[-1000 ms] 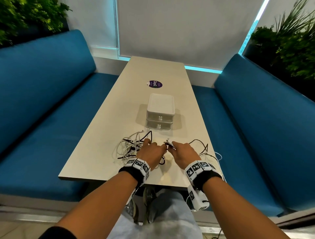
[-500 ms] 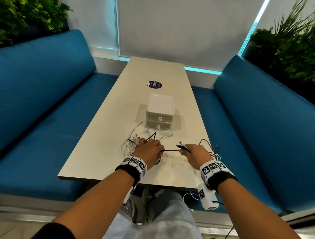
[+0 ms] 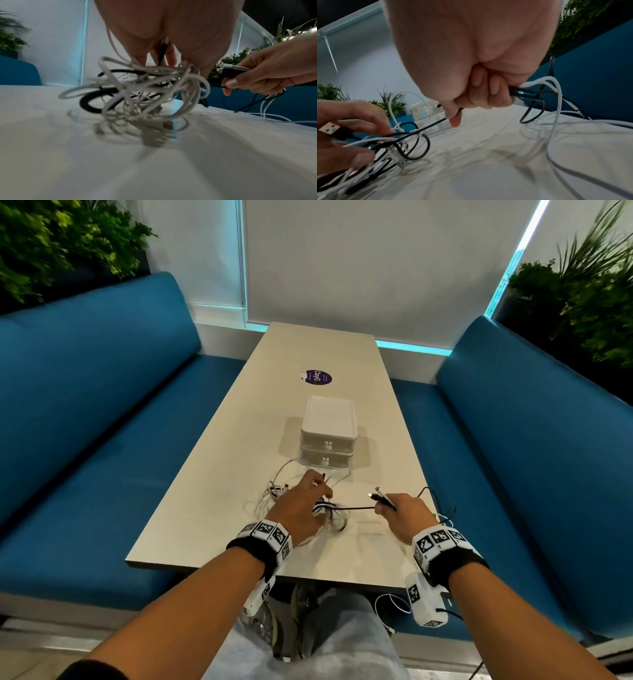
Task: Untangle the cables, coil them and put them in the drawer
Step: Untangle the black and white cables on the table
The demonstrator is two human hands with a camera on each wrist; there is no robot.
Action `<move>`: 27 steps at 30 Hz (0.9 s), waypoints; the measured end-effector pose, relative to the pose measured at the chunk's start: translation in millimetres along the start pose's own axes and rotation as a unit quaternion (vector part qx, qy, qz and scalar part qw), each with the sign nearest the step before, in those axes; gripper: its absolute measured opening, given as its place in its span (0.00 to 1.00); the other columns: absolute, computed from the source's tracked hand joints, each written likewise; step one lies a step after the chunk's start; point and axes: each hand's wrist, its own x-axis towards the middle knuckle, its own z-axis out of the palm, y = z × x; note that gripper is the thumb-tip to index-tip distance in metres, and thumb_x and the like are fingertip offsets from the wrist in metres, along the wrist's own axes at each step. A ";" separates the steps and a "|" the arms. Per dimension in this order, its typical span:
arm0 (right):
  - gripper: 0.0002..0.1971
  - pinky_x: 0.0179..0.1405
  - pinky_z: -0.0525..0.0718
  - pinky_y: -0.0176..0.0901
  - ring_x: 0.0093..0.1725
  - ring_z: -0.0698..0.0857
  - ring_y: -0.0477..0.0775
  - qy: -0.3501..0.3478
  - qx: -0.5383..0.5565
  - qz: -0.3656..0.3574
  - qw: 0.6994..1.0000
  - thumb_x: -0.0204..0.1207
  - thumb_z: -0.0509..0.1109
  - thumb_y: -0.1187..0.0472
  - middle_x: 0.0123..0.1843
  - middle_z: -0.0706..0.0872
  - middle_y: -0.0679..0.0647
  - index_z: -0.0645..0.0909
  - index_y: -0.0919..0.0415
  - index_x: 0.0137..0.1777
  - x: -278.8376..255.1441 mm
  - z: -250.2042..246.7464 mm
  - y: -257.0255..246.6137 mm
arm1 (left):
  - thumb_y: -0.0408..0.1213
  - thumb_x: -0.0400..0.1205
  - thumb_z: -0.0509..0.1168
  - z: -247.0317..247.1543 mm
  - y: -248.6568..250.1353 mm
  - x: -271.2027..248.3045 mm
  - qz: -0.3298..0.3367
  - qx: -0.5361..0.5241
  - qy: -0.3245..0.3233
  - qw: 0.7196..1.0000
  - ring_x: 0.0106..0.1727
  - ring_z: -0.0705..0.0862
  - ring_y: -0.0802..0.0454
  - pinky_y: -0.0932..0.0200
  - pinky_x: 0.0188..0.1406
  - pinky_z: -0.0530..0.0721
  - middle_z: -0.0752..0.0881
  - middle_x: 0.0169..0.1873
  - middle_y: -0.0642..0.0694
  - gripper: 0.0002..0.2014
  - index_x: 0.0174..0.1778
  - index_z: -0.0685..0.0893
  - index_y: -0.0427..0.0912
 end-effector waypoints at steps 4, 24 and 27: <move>0.08 0.28 0.71 0.41 0.40 0.82 0.56 0.003 0.010 0.005 1.000 0.83 0.63 0.51 0.40 0.85 0.54 0.82 0.47 0.45 0.8 -1.1 0.2 | 0.41 0.82 0.64 -6.7 4.8 8.8 0.031 0.200 -0.025 0.979 0.62 0.79 0.51 0.41 0.75 0.60 0.82 0.56 0.55 0.12 0.58 0.87 0.54; 0.09 0.30 0.72 0.43 0.38 0.82 0.57 0.005 0.026 -0.033 0.999 0.83 0.64 0.49 0.38 0.84 0.54 0.80 0.50 0.44 -16.6 4.2 -12.5 | 0.28 0.74 0.64 -2.4 40.3 14.7 0.058 0.232 -0.075 0.968 0.62 0.76 0.43 0.47 0.69 0.66 0.78 0.62 0.46 0.20 0.62 0.76 0.45; 0.10 0.29 0.71 0.41 0.36 0.80 0.54 0.007 0.039 -0.048 0.998 0.83 0.63 0.51 0.35 0.82 0.52 0.77 0.47 0.40 -17.7 -1.6 -16.9 | 0.36 0.79 0.60 10.8 43.8 13.3 0.050 0.189 -0.133 0.972 0.54 0.82 0.43 0.50 0.66 0.67 0.86 0.53 0.48 0.13 0.58 0.78 0.49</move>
